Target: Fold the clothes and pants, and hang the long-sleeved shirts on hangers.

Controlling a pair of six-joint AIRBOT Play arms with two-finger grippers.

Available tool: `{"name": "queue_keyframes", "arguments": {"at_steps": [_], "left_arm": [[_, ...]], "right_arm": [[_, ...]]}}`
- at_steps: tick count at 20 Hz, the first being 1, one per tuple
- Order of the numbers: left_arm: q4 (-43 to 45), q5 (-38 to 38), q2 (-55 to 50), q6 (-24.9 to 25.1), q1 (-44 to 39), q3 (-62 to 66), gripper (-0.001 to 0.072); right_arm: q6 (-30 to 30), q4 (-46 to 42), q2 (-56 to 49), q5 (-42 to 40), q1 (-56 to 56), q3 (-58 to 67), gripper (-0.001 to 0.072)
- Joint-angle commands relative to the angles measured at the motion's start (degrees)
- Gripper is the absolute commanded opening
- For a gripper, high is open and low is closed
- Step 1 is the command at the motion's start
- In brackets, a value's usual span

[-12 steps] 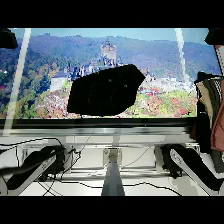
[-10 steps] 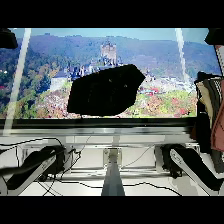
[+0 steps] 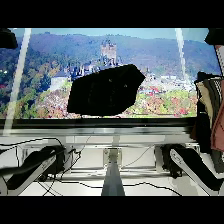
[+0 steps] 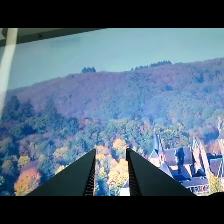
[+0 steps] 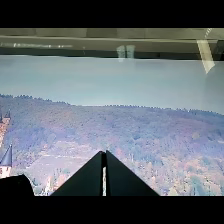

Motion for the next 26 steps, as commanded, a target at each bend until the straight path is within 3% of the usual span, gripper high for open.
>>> {"name": "queue_keyframes", "arguments": {"at_steps": [1,6,11,13,16,18,19,21,22,26], "left_arm": [[0.0,0.0,0.0,0.0,0.0,0.0,0.0228],[0.0,0.0,0.0,0.0,0.0,0.0,0.0228],[-4.6,0.0,0.0,0.0,0.0,0.0,0.0228],[-8.2,0.0,0.0,0.0,0.0,0.0,0.0228],[-13.6,0.0,0.0,0.0,0.0,0.0,0.0228],[-16.2,0.0,0.0,0.0,0.0,0.0,0.0228],[-16.3,0.0,0.0,0.0,0.0,0.0,0.0228],[-16.3,0.0,0.0,0.0,0.0,0.0,0.0228],[-16.3,0.0,0.0,0.0,0.0,0.0,0.0228],[-16.3,0.0,0.0,0.0,0.0,0.0,0.0227]], "right_arm": [[0.0,0.0,0.0,-0.3,0.0,0.0,0.0054],[0.0,6.3,0.0,1.3,0.0,0.0,0.0053],[-7.6,4.9,-1.8,22.0,0.0,-2.9,0.0044],[-9.7,8.3,-2.6,27.4,0.1,-8.2,0.0044],[-13.2,18.8,-3.2,27.3,0.1,-20.1,0.0044],[-13.7,26.2,-3.5,22.6,0.1,-28.3,0.0046],[-13.7,29.5,-3.7,19.1,0.1,-32.2,0.0106],[-13.7,35.6,-4.4,15.6,0.1,-38.4,0.0486],[-13.7,38.8,-5.0,15.5,0.2,-40.6,0.0557],[-13.7,46.8,-7.6,13.7,6.0,-43.6,0.0557]]}}
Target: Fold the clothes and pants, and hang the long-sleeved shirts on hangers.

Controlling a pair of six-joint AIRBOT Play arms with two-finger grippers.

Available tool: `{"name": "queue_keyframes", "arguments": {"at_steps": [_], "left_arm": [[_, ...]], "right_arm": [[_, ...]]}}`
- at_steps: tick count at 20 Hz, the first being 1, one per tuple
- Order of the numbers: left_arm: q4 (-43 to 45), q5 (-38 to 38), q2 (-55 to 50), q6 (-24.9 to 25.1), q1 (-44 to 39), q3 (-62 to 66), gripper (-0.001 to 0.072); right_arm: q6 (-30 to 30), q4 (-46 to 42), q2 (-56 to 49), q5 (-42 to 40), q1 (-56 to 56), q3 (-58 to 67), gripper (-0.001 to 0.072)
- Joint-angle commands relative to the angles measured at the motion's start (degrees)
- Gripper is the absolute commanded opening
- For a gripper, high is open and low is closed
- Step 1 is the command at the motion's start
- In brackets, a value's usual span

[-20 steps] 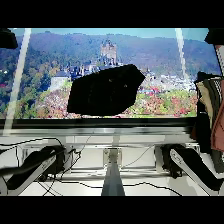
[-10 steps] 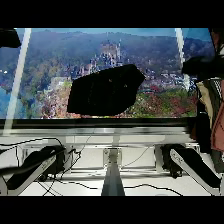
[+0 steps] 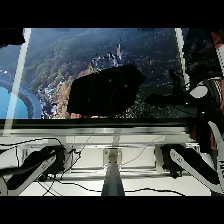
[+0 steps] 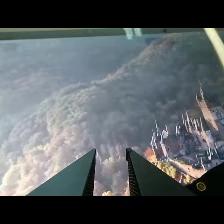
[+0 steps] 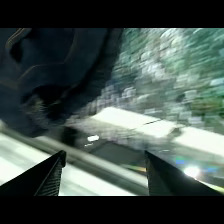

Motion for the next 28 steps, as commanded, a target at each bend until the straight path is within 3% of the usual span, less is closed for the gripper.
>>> {"name": "queue_keyframes", "arguments": {"at_steps": [1,3,6,8,11,14,15,17,18,19,20,21,28], "left_arm": [[-0.6,-0.1,0.0,0.0,0.0,0.0,0.0228],[-0.4,-0.4,0.0,0.0,0.0,-0.1,0.0228],[6.7,-3.9,-1.2,-1.2,0.3,-0.1,0.0228],[10.5,-9.3,-2.9,-5.2,1.7,-0.1,0.0228],[10.7,-17.1,-5.9,-5.4,4.2,-0.2,0.0228],[10.6,-19.0,-7.1,-5.4,6.0,-3.8,0.0228],[10.4,-19.3,-7.1,-5.4,6.4,-6.0,0.0228],[10.2,-20.4,-7.0,-5.4,6.6,-11.3,0.0228],[10.2,-20.5,-7.0,-5.4,6.5,-14.6,0.0225],[10.3,-20.5,-7.0,-5.4,6.6,-17.9,0.0193],[10.2,-20.5,-7.0,-5.4,6.6,-21.6,0.0062],[10.2,-20.4,-7.0,-5.4,6.6,-25.1,0.0034],[0.1,-19.1,-7.1,-5.4,6.5,-42.9,0.0035]], "right_arm": [[-0.3,9.4,-2.0,-4.6,6.4,-3.3,0.0558],[0.7,10.2,-2.7,-11.3,12.4,-3.3,0.0558],[10.1,10.5,-5.5,-15.9,17.7,-3.3,0.0555],[10.6,12.2,-8.0,-16.3,18.5,-3.3,0.0555],[10.5,17.7,-11.0,-18.9,18.5,-3.1,0.0554],[10.4,18.1,-12.5,-22.5,18.5,-1.3,0.0543],[10.1,18.0,-12.5,-23.5,18.5,-0.8,0.0494],[9.8,17.2,-12.5,-23.6,18.5,-0.1,0.0136],[9.6,16.4,-12.5,-23.5,18.5,0.0,0.0044],[8.6,16.0,-12.5,-23.3,18.5,0.0,0.0044],[7.1,15.8,-12.3,-22.5,18.5,0.0,0.0044],[6.3,15.8,-12.3,-21.4,18.5,0.0,0.0044],[6.3,15.1,-12.4,-19.5,18.5,0.0,0.0044]]}}
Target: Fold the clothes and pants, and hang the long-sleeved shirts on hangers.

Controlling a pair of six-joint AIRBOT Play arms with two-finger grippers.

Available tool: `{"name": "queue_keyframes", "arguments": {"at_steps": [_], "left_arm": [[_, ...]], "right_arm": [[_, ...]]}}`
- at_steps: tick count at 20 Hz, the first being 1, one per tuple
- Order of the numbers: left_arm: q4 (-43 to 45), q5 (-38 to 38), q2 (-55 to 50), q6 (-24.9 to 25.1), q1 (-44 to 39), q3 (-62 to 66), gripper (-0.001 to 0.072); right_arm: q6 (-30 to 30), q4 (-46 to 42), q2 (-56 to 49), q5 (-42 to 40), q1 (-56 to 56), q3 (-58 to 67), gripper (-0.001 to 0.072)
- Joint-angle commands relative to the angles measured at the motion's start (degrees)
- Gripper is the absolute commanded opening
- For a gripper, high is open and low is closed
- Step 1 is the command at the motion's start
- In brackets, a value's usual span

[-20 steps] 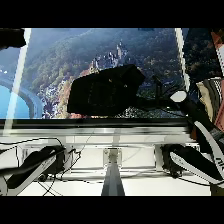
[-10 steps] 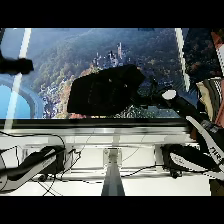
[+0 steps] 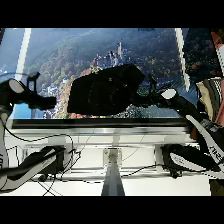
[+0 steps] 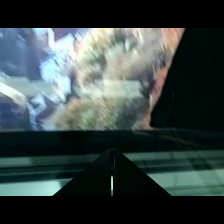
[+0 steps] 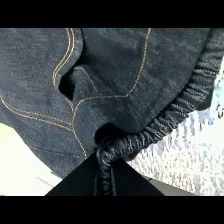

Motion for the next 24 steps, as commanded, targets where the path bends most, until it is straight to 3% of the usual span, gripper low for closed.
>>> {"name": "queue_keyframes", "arguments": {"at_steps": [1,2,4,8,9,11,12,16,17,19,24], "left_arm": [[-4.2,1.8,0.0,0.1,0.0,-6.4,0.0037],[-4.0,2.8,0.0,0.1,0.0,-6.6,0.0041],[-5.0,4.5,0.0,1.0,0.1,-6.6,0.0118],[-17.1,6.4,-0.1,9.3,0.1,-6.6,0.0118],[-18.4,7.4,-0.2,9.8,0.1,-6.6,0.0183],[-18.8,9.9,-1.1,9.6,0.1,-6.6,0.0669],[-18.7,10.7,-1.8,8.3,0.1,-6.6,0.0691],[-18.9,11.0,-6.3,8.2,0.1,-6.6,0.0677],[-19.3,10.9,-7.8,8.2,0.1,-6.6,0.0604],[-19.2,10.9,-10.4,8.9,0.1,-6.6,0.0391],[-19.2,11.0,-14.1,11.5,0.1,-6.6,0.0337]], "right_arm": [[-0.4,-0.2,0.0,0.7,0.1,0.1,0.0044],[-0.3,-0.2,0.0,0.7,0.1,0.1,0.0044],[-0.3,-0.2,0.0,1.2,0.1,0.1,0.0044],[-0.3,-0.2,0.0,2.5,0.1,0.1,0.0044],[-0.3,-0.2,0.0,2.5,0.1,0.1,0.0044],[-0.3,-0.2,0.0,2.7,0.1,0.1,0.0044],[-0.3,-0.2,0.0,2.7,0.1,0.1,0.0044],[-0.3,-0.2,0.0,2.6,0.1,0.1,0.0044],[-0.3,-0.2,0.0,2.6,0.1,0.1,0.0044],[-0.3,-0.2,0.0,2.7,0.1,0.1,0.0044],[-0.3,-0.2,0.0,2.6,0.1,0.1,0.0044]]}}
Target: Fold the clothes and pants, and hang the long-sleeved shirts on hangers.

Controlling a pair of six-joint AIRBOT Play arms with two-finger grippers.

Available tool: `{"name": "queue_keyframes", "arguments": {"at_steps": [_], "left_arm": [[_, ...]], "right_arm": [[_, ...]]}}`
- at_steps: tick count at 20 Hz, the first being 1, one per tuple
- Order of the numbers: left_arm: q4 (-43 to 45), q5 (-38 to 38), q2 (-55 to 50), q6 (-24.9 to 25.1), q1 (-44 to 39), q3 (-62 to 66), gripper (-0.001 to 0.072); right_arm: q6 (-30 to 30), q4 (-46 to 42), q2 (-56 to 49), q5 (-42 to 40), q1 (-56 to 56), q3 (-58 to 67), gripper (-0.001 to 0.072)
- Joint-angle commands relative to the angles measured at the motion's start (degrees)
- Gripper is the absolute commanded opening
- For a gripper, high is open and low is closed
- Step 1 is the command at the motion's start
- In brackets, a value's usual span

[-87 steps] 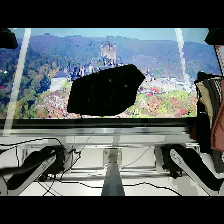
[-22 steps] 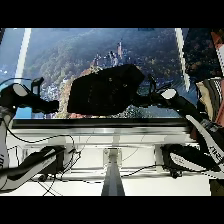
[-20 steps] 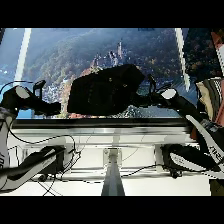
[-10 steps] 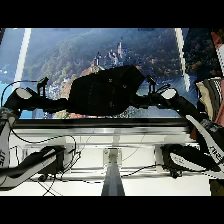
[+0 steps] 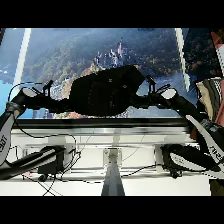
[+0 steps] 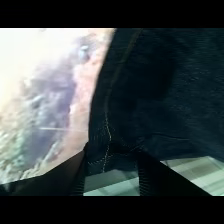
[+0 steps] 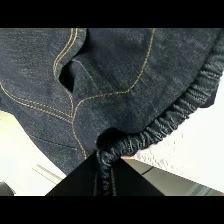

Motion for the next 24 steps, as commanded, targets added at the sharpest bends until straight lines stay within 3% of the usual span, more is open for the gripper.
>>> {"name": "queue_keyframes", "arguments": {"at_steps": [1,3,7,9,12,16,19,24], "left_arm": [[1.1,1.0,-2.7,1.2,0.0,-0.1,0.0329],[0.7,1.9,-3.4,1.5,0.0,-0.1,0.0033],[-3.1,4.3,-3.5,4.2,0.0,0.5,0.0032],[-7.1,2.9,-2.8,7.5,0.0,3.2,0.0032],[-8.8,-2.9,0.1,9.6,0.0,13.4,0.0032],[-12.6,-4.5,8.3,9.6,0.0,30.6,0.0032],[-19.7,-0.5,16.0,9.6,0.0,40.7,0.0033],[-22.9,15.2,33.6,9.6,0.0,44.3,0.0033]], "right_arm": [[0.0,0.0,0.0,0.0,0.1,0.0,0.0044],[0.0,0.0,0.0,0.0,0.1,0.0,0.0045],[-0.6,-0.2,0.0,0.1,0.1,0.5,0.0044],[-4.9,-0.3,0.5,1.4,0.1,2.9,0.0044],[-13.4,-3.8,2.8,5.1,0.1,10.5,0.0044],[-13.5,-12.7,7.6,5.9,0.0,24.4,0.0044],[-13.5,-13.6,11.2,5.5,-0.2,35.1,0.0045],[-13.2,-13.5,18.8,5.7,-0.2,47.9,0.0044]]}}
